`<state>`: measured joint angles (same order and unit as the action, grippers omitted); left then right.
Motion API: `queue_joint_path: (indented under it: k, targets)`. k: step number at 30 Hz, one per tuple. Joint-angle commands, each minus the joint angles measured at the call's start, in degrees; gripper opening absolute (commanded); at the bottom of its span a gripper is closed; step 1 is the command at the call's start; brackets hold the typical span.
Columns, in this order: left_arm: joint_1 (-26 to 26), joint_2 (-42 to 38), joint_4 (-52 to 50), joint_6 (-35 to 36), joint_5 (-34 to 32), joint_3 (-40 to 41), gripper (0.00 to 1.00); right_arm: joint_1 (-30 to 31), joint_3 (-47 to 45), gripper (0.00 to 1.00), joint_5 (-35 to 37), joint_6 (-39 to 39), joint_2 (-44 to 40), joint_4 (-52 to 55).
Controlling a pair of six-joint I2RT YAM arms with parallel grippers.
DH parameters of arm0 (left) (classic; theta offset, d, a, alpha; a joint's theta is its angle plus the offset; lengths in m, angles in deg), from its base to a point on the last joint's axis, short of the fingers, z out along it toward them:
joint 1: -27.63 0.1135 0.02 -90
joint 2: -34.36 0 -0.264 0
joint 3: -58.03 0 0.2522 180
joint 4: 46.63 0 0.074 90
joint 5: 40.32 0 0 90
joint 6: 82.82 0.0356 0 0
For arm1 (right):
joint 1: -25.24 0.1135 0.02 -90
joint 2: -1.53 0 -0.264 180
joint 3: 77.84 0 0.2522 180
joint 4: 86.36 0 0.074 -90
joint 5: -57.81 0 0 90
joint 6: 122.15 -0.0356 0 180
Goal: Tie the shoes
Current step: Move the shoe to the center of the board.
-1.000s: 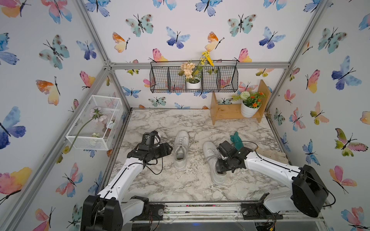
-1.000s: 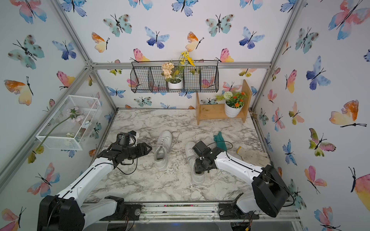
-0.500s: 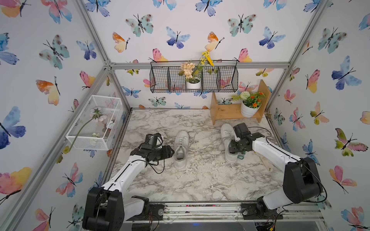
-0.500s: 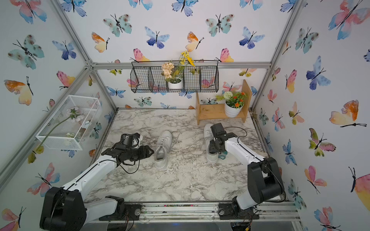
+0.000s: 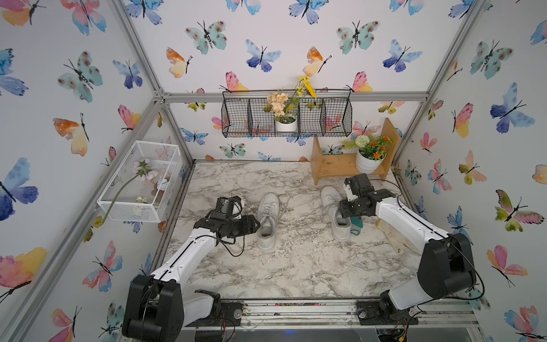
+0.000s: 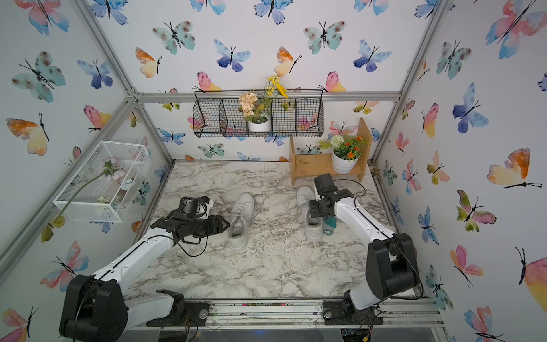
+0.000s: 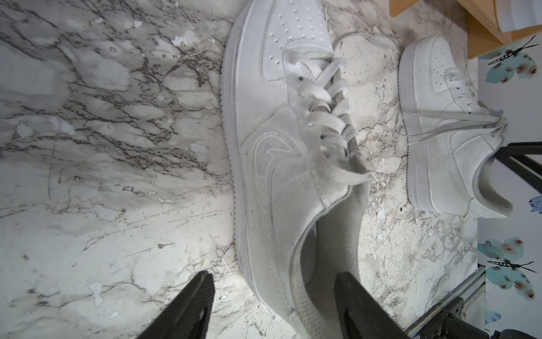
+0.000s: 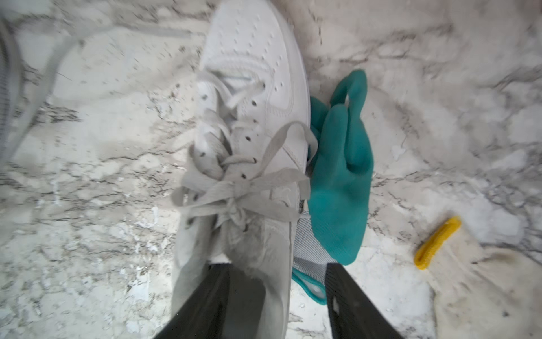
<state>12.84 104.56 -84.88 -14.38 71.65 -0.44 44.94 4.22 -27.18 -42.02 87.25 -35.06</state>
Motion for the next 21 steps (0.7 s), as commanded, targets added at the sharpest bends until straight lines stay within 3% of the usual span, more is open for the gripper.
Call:
queue_joint_path:
  k: [1, 6, 13, 17, 21]
  targets:
    - [-1.53, 1.53, -1.74, 2.51, 1.72, -1.93, 0.71, 1.46, 3.78, 0.57, -3.17, -0.81, -3.67, 2.82]
    - [-4.65, 5.86, -2.18, 3.61, -1.04, -3.95, 0.71, 8.37, 5.20, 0.60, -3.16, -0.73, -1.87, -1.01]
    - [-5.13, 9.83, -2.96, 3.04, -10.00, -4.87, 0.67, 15.85, 10.99, 0.63, -5.13, -3.86, 10.75, -7.12]
    - [-5.16, 10.99, -0.67, 2.02, -10.86, -3.11, 0.58, 16.85, 15.17, 0.64, -5.16, -5.74, 19.69, -11.31]
    - [-5.16, 10.87, 0.72, -0.26, -13.96, -1.47, 0.37, 17.19, 21.24, 0.65, -4.34, -7.15, 28.14, -13.63]
